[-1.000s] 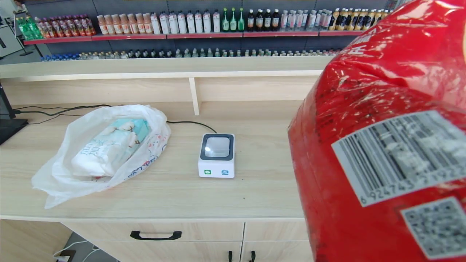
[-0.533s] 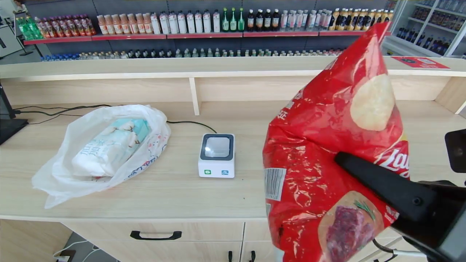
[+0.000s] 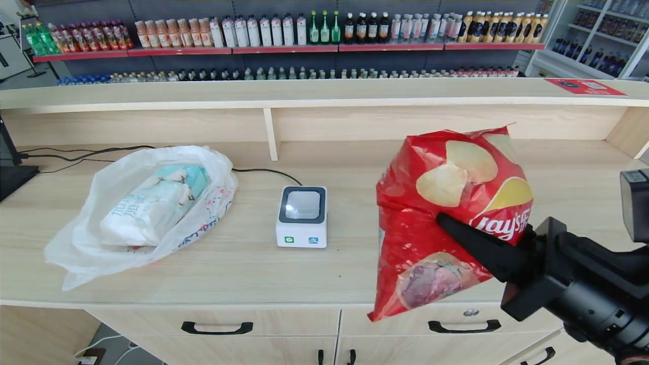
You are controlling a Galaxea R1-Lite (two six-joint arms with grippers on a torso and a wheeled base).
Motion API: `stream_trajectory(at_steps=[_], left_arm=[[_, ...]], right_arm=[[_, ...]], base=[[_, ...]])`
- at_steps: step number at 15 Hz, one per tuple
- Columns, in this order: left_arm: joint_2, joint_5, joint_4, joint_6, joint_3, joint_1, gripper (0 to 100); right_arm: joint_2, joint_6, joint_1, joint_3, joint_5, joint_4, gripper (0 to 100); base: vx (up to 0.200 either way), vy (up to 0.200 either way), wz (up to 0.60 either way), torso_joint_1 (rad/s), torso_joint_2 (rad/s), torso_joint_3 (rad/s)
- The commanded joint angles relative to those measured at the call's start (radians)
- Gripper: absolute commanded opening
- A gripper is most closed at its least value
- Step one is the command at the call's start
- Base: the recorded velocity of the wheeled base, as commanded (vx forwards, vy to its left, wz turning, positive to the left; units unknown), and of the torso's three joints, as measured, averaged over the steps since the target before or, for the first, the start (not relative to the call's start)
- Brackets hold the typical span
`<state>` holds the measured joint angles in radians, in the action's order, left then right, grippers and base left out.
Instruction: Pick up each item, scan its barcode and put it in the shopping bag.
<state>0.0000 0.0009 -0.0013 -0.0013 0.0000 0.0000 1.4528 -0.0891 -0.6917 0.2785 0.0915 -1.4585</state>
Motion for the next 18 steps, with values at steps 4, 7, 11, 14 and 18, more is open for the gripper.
stream_trajectory(at_steps=[4, 7, 11, 14, 18], left_arm=[[0.002, 0.001, 0.000, 0.003, 0.000, 0.000, 100], [0.002, -0.001, 0.000, 0.003, 0.000, 0.000, 100], [0.000, -0.001, 0.001, 0.004, 0.000, 0.000, 100], [0.000, -0.001, 0.001, 0.006, 0.000, 0.000, 100], [0.000, -0.001, 0.001, 0.006, 0.000, 0.000, 100]], right_arm=[[-0.015, 0.175, 0.003, 0.051, -0.180, -0.005, 0], [-0.012, 0.212, 0.015, 0.041, -0.296, -0.011, 0], [0.014, 0.244, 0.069, 0.085, -0.319, -0.034, 0], [-0.008, 0.229, 0.136, 0.067, -0.319, -0.034, 0], [-0.009, 0.227, 0.156, 0.057, -0.319, -0.036, 0]], base=[[0.000, 0.000, 0.00, 0.000, 0.00, 0.000], [0.000, 0.000, 0.00, 0.000, 0.00, 0.000], [0.000, 0.000, 0.00, 0.000, 0.00, 0.000], [-0.200, 0.000, 0.00, 0.012, 0.00, 0.002], [0.000, 0.000, 0.00, 0.000, 0.00, 0.000]])
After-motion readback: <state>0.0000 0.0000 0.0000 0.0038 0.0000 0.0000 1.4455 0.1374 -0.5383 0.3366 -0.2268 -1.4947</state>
